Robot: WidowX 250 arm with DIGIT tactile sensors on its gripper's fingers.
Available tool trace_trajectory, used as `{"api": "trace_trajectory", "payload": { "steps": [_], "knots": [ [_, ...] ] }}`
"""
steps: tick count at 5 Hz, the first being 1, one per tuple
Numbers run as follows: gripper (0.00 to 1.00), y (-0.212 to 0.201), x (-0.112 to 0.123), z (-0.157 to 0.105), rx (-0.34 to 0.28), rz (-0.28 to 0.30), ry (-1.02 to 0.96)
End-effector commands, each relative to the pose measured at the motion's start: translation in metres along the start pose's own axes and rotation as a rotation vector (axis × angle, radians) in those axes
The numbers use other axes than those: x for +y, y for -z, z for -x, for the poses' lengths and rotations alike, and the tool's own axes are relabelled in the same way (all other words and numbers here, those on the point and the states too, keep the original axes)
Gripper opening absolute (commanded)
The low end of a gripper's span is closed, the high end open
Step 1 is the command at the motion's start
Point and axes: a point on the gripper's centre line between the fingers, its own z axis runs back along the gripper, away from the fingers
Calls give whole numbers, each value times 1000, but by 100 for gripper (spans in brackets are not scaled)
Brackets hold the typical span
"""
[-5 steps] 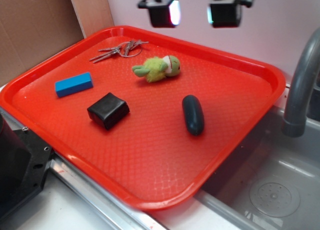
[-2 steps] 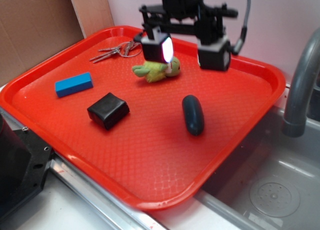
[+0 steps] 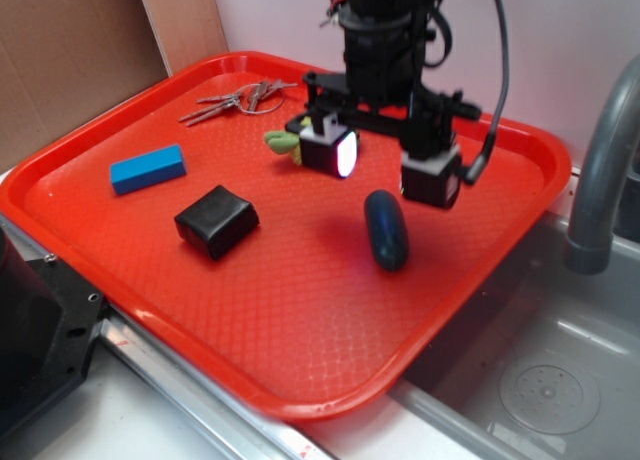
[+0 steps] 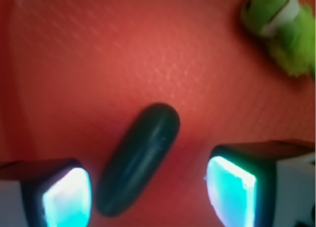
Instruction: Grab the plastic pickle.
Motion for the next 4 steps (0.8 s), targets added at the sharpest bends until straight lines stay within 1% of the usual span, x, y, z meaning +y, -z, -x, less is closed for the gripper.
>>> {"api": "trace_trajectory", "payload": {
  "steps": [1,2,3,4],
  "knots": [
    [100,19,2,6,-15,1,12],
    [0,33,7,5,-33,36,22],
    [0,33,14,0,-49,41,24],
    [0,-3,18,-8,-106,107,174]
  ]
}}
